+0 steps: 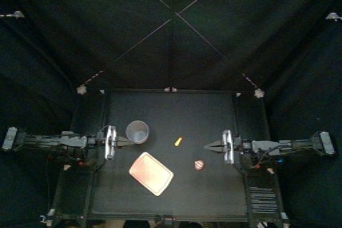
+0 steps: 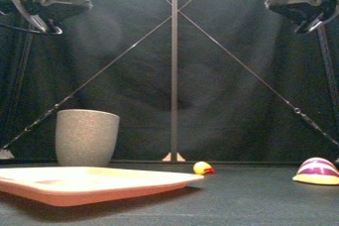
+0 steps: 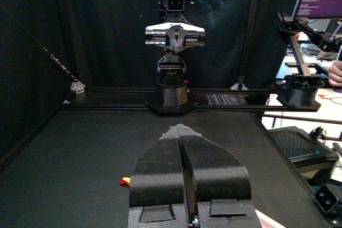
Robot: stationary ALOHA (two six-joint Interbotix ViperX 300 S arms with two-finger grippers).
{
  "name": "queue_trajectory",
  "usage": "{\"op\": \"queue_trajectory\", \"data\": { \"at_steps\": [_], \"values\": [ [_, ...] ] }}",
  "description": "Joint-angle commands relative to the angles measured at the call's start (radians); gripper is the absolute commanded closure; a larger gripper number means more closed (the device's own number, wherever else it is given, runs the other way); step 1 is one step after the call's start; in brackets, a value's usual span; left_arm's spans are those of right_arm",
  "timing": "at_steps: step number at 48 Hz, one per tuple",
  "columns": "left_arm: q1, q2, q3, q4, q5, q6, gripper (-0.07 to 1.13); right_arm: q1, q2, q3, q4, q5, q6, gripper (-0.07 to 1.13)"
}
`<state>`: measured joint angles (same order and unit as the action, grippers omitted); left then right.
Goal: Pick the shrimp then place it on the pink plate
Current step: Pick the shrimp
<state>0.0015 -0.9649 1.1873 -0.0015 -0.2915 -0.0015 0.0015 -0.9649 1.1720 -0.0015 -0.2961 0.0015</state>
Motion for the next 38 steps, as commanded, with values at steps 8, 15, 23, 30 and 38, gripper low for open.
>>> {"op": "queue_trajectory", "data": {
  "at_steps": [8,15,23,30,38],
  "values": [
    [0.005,0.015,-0.018,-0.028,0.035,0.003,1.02,-0.025,0.115,-0.021,0.003,0.06,0.012,0.97],
    [0.04,0.015,-0.023,-0.017,0.069,0.011,1.02,-0.072,0.196,-0.058,0.003,0.107,0.012,0.96],
    [0.103,0.015,-0.028,-0.009,0.098,0.011,1.02,-0.141,0.273,-0.118,-0.005,0.172,0.011,0.85],
    [0.124,0.015,-0.031,-0.009,0.095,0.011,1.02,-0.199,0.313,-0.155,-0.04,0.212,0.0,0.63],
    [0.126,0.015,-0.037,-0.009,0.089,0.011,1.02,-0.264,0.325,-0.164,-0.091,0.215,0.012,0.28]
  ]
}}
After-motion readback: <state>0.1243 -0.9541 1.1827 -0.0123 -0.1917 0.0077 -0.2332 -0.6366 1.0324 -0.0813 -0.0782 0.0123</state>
